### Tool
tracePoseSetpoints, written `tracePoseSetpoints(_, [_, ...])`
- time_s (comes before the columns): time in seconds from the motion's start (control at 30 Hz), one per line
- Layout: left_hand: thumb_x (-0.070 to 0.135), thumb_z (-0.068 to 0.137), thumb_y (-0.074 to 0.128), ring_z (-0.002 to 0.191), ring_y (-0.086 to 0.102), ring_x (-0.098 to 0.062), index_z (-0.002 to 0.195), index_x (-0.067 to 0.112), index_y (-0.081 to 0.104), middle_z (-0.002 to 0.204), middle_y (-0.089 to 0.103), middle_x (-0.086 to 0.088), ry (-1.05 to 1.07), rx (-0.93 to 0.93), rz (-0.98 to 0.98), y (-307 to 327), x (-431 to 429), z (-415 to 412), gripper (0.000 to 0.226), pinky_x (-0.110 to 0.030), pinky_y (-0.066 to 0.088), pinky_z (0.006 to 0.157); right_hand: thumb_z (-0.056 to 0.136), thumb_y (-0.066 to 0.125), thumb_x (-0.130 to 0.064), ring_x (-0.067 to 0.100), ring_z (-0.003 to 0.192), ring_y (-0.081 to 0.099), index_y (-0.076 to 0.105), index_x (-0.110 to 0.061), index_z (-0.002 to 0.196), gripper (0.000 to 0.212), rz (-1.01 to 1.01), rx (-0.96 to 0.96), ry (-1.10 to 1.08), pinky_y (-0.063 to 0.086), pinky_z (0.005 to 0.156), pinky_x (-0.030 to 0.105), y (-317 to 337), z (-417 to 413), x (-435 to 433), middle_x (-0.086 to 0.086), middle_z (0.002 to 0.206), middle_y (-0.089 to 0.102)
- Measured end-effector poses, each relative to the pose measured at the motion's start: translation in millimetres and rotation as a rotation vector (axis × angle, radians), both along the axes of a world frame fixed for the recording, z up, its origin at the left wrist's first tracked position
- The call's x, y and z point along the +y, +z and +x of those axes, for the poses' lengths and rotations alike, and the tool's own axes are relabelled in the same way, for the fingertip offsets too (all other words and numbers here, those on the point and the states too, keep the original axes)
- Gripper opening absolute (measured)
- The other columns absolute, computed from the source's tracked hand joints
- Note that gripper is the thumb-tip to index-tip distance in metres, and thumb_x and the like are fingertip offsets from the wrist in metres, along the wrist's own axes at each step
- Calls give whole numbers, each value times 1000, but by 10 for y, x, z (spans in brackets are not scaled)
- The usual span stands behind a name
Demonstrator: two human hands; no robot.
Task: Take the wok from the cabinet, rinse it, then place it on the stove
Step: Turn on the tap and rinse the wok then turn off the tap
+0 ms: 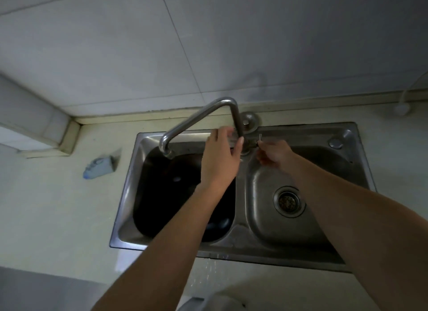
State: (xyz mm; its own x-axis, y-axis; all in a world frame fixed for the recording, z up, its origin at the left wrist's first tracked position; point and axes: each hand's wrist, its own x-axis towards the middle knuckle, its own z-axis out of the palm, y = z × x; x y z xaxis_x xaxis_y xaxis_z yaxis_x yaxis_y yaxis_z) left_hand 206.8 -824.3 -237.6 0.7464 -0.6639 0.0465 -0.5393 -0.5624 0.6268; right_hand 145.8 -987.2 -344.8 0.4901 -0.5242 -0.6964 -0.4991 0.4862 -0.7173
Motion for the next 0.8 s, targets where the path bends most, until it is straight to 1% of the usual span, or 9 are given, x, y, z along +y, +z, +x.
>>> tracePoseSetpoints(0.13, [30,99,59,87,65,-10,106,12,68,101,68,-1,-260,-251,-155,516,355,-30,21,-29,58,79,98,65,-21,21,59,58,67,-4,92,18,33,-33,-14,51,60,33,-99,17,-54,12,73,64])
tracePoseSetpoints(0.2, [21,95,64,87,62,-15,100,4,70,95,69,-8,-229,-493,-295,826,424,129,19,-26,52,79,97,67,-21,20,59,60,65,-7,90,16,58,-30,-9,52,58,32,-128,13,-76,10,73,65])
tracePoseSetpoints(0.27, [24,95,66,96,55,-17,107,3,69,103,67,-11,-149,-631,-241,1083,492,364,24,-27,44,85,96,68,-23,19,60,62,64,-9,87,17,71,-16,-5,53,57,33,-132,2,-80,9,72,65])
tracePoseSetpoints(0.33, [32,98,62,101,56,-19,118,13,66,111,63,-3,-93,-507,-18,1220,572,587,28,-32,46,89,96,67,-24,18,59,63,64,-10,87,17,71,-22,5,53,56,32,-130,-5,-77,8,71,65])
tracePoseSetpoints(0.4, [32,99,60,90,65,-15,112,22,70,102,68,7,-72,-308,132,1275,650,751,19,-37,53,85,97,67,-25,16,53,63,64,-10,86,18,66,-16,20,54,52,28,-119,-5,-80,8,68,66])
tracePoseSetpoints(0.47, [36,94,66,79,68,-5,104,27,76,91,71,13,-47,-174,144,1314,724,817,16,-32,57,81,96,67,-28,16,52,64,65,-10,87,21,65,9,39,55,55,30,-114,3,-83,9,65,67])
tracePoseSetpoints(0.53, [43,86,74,83,66,1,107,30,76,95,71,16,-49,-123,130,1337,777,824,25,-24,53,82,96,66,-30,19,59,64,66,-9,91,22,72,19,44,55,61,34,-108,3,-85,10,66,68])
tracePoseSetpoints(0.67, [31,80,83,82,68,-4,115,28,74,104,73,10,-47,-69,246,1264,821,855,35,-31,55,87,98,64,-30,20,66,63,64,-9,92,21,103,21,45,54,66,35,-72,5,-67,10,74,64])
tracePoseSetpoints(0.8, [24,81,83,78,63,-1,112,24,77,96,74,6,28,-13,228,1203,816,898,32,-21,50,82,101,60,-28,15,60,59,61,-12,85,23,124,21,33,51,62,29,-30,2,-27,6,68,61])
